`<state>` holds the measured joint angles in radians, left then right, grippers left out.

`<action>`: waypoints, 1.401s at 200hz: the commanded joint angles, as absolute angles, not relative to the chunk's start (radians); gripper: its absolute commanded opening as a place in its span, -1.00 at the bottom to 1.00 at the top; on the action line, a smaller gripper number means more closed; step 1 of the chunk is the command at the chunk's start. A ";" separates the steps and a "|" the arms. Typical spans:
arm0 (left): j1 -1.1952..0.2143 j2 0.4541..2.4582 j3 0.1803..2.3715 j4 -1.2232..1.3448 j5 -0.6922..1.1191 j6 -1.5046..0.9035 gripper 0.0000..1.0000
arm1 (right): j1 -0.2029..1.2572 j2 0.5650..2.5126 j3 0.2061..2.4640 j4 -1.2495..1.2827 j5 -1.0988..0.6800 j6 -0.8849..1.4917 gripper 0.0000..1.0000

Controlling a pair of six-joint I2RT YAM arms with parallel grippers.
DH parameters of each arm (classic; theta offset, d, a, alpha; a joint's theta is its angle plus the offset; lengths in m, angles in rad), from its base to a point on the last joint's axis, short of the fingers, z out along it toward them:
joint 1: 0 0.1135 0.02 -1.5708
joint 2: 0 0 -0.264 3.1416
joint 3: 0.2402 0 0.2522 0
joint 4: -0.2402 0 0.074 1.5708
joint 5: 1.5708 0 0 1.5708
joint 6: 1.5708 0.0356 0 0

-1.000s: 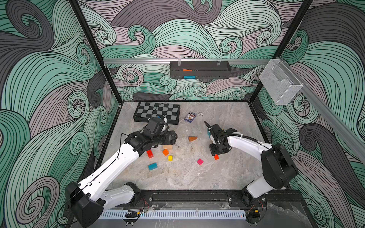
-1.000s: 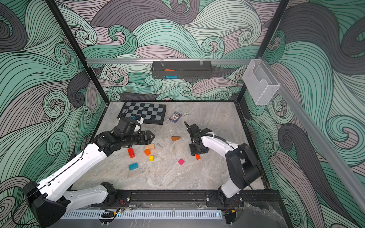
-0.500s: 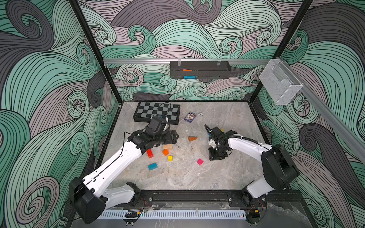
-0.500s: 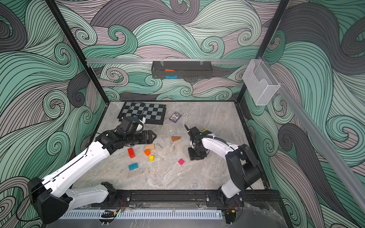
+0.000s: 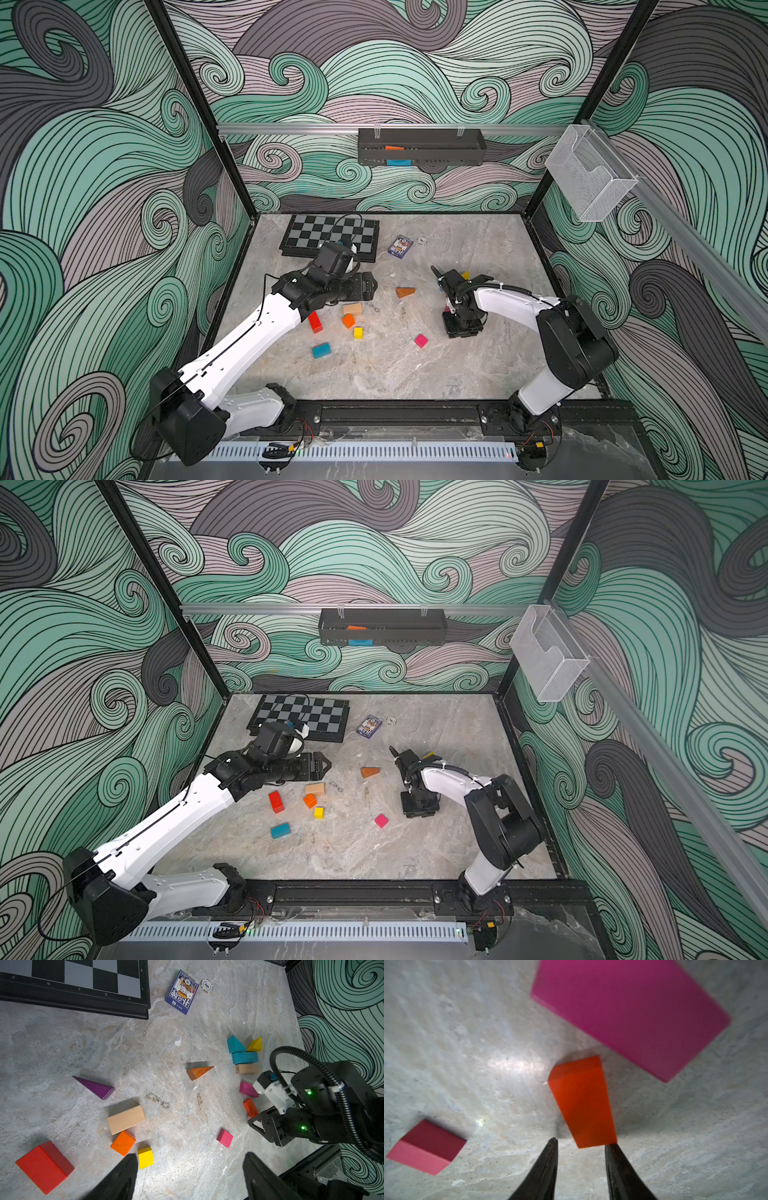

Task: Assemble a carrot with building blocks
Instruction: Adjust the building block at the center of the board, then pick up the building block from the center of the board.

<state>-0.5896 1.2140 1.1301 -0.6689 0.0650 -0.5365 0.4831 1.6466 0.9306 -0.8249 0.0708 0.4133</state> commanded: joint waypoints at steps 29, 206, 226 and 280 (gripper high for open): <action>-0.569 1.218 1.169 -0.675 0.083 -0.505 0.62 | 0.465 1.650 0.968 -0.821 0.178 0.434 -0.22; -0.533 1.232 1.163 -0.658 0.123 -0.493 0.62 | 0.422 1.552 0.979 -0.816 0.166 0.357 0.01; -0.532 1.238 1.167 -0.654 0.129 -0.495 0.62 | 0.413 1.598 1.002 -0.816 0.133 0.321 0.16; -0.529 1.229 1.160 -0.658 0.128 -0.495 0.62 | 0.381 1.704 1.036 -0.815 0.100 0.292 0.30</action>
<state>-0.5430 1.2312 1.1309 -0.6651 0.1165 -0.5056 0.4007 1.6650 1.0069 -0.8036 0.1329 0.3050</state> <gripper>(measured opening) 0.808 0.658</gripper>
